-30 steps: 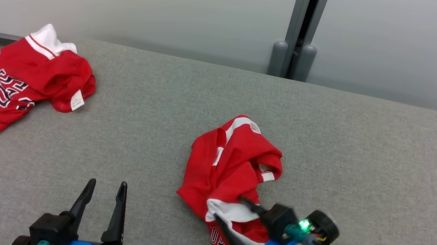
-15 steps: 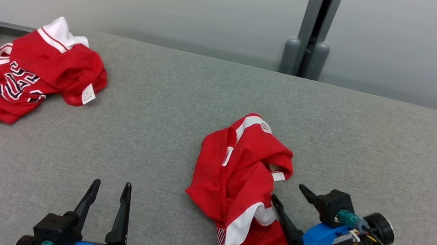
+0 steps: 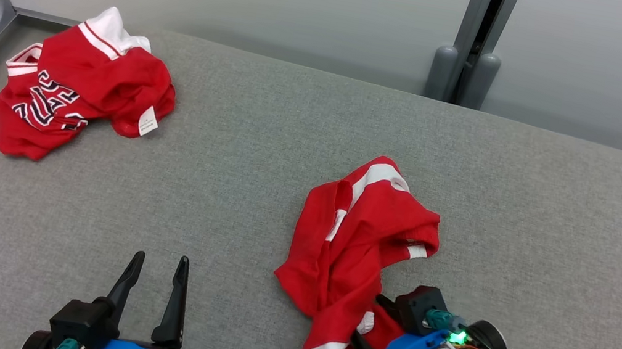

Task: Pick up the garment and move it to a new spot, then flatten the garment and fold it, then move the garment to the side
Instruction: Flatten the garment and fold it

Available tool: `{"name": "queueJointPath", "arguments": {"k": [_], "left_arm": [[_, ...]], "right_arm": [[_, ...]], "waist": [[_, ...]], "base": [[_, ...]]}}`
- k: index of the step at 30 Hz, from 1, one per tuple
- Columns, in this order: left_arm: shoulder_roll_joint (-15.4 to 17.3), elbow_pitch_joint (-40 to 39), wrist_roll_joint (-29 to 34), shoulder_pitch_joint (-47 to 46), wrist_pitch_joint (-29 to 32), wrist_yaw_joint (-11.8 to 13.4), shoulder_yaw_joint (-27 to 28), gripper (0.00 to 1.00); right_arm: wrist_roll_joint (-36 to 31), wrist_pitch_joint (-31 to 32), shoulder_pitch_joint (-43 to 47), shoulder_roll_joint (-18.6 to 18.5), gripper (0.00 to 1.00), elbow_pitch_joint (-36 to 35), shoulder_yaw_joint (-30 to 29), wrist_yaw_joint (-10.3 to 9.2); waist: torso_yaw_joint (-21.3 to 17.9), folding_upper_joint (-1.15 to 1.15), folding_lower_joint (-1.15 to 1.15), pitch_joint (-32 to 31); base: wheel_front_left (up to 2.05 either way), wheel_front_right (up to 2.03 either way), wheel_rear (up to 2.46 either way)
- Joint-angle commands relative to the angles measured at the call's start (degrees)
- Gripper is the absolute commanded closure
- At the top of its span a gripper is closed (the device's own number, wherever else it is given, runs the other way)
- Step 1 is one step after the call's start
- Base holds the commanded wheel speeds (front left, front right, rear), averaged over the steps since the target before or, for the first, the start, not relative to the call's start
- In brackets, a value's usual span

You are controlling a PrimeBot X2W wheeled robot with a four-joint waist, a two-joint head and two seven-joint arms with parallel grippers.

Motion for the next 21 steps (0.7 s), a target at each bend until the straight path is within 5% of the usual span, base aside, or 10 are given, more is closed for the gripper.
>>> {"name": "queueJointPath", "arguments": {"k": [1, 4, 5, 6, 8, 10, 21], "left_arm": [[0.2, 0.0, -0.2, -0.8, -0.3, 0.2, -0.2, 0.0], [0.1, 0.1, -0.2, -1.1, -0.4, 0.2, -0.3, 0.0], [0.1, 0.1, -0.2, -1.2, -0.4, 0.2, -0.4, 0.0], [0.1, 0.2, -0.2, -1.2, -0.5, 0.2, -0.4, 0.0], [0.2, 0.3, -0.3, -1.3, -0.5, 0.2, -0.5, 0.0], [0.2, 0.5, -0.3, -1.3, -0.5, 0.2, -0.5, 0.0], [0.6, 0.2, -0.5, 0.5, -0.5, 0.7, -0.6, 0.0]], "right_arm": [[0.5, -0.2, -1.1, 0.6, 0.0, 0.8, 0.7, 0.0], [1.6, -0.7, -2.6, 1.4, 0.0, 3.0, 2.4, 0.0], [2.1, -0.8, -3.2, 1.7, 0.14, 3.8, 3.0, 0.0], [2.5, -1.1, -3.6, 1.9, 0.46, 4.6, 3.3, 0.0], [3.4, -1.6, -4.4, 2.3, 0.67, 6.1, 4.3, 0.0], [3.8, -2.8, -5.4, 2.5, 1.0, 7.3, 5.2, 0.0], [3.5, -12.7, -8.9, -1.1, 1.0, 8.8, 1.6, 0.0]], "waist": [[0.1, 0.0, 0.0, 0.1], [0.4, 0.0, 0.0, 0.3], [0.5, 0.0, 0.0, 0.4], [0.5, 0.0, 0.0, 0.4], [0.7, 0.0, 0.0, 0.3], [0.7, 0.0, 0.0, 0.2], [-1.4, 0.0, 0.0, -1.7]], "base": [[0.0, 0.0, 0.0], [0.0, 0.0, 0.0], [0.0, 0.0, 0.0], [0.0, 0.0, 0.0], [0.0, 0.0, 0.0], [0.0, 0.0, 0.0], [0.0, 0.0, 0.0]]}}
